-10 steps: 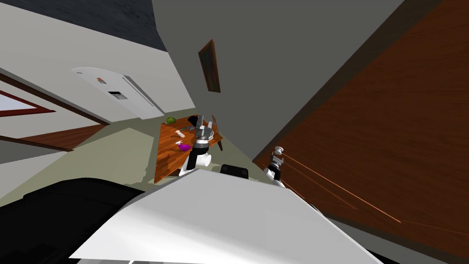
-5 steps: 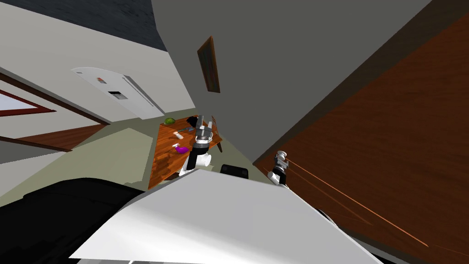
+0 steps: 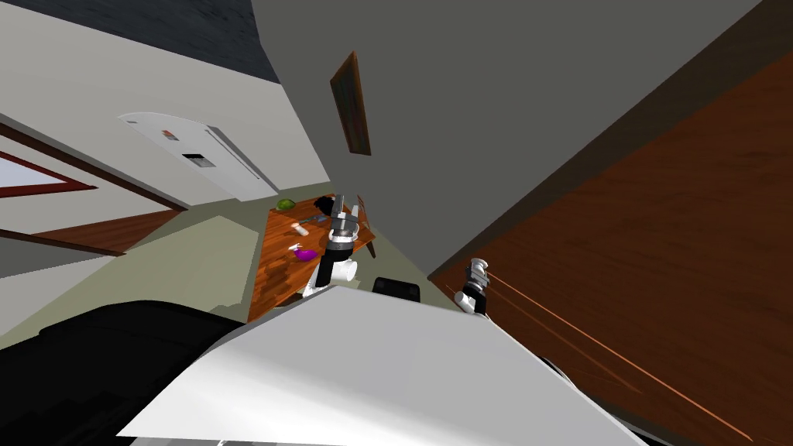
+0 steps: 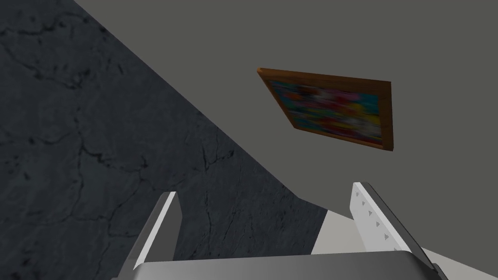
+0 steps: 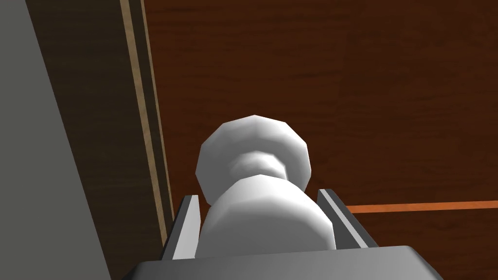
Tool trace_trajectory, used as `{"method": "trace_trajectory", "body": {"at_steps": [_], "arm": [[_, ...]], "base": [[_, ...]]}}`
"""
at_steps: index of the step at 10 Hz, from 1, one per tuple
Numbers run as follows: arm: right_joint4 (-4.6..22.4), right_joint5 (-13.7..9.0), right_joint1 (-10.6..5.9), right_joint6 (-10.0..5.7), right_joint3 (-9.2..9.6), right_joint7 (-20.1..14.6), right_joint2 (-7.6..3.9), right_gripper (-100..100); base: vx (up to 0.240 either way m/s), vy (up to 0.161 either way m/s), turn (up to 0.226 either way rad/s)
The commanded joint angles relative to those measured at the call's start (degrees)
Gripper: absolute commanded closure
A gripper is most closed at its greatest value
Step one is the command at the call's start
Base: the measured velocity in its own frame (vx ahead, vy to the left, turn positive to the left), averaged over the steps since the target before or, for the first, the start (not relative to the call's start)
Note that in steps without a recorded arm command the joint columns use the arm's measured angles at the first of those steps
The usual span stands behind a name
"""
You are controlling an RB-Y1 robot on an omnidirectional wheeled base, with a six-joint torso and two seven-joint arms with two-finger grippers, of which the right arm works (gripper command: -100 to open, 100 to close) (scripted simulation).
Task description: Pull the door open
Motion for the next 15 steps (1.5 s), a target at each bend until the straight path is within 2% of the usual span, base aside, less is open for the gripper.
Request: {"method": "trace_trajectory", "body": {"at_steps": [1, 3, 6, 11, 13, 15], "arm": [[0.02, -0.02, 0.07, -0.04, -0.01, -0.03, 0.04, 100], [0.02, -0.02, 0.07, -0.04, -0.01, -0.03, 0.04, 100], [-0.72, 1.01, 0.22, 0.32, 1.72, -0.94, -0.16, 100], [-2.71, 3.51, 0.64, 0.88, 5.92, -3.44, -0.8, 100], [-3.1, 3.52, 1.04, 1.07, 5.92, -3.37, -0.91, 100], [-3.87, 4.39, 1.6, 1.04, 7.65, -4.4, -1.34, 100]], "base": [[-0.012, 0.003, 0.005], [-0.003, 0.001, 0.0], [-0.174, 0.011, 0.051], [-0.245, 0.015, 0.063], [-0.157, 0.016, 0.026], [-0.181, -0.001, 0.052]]}}
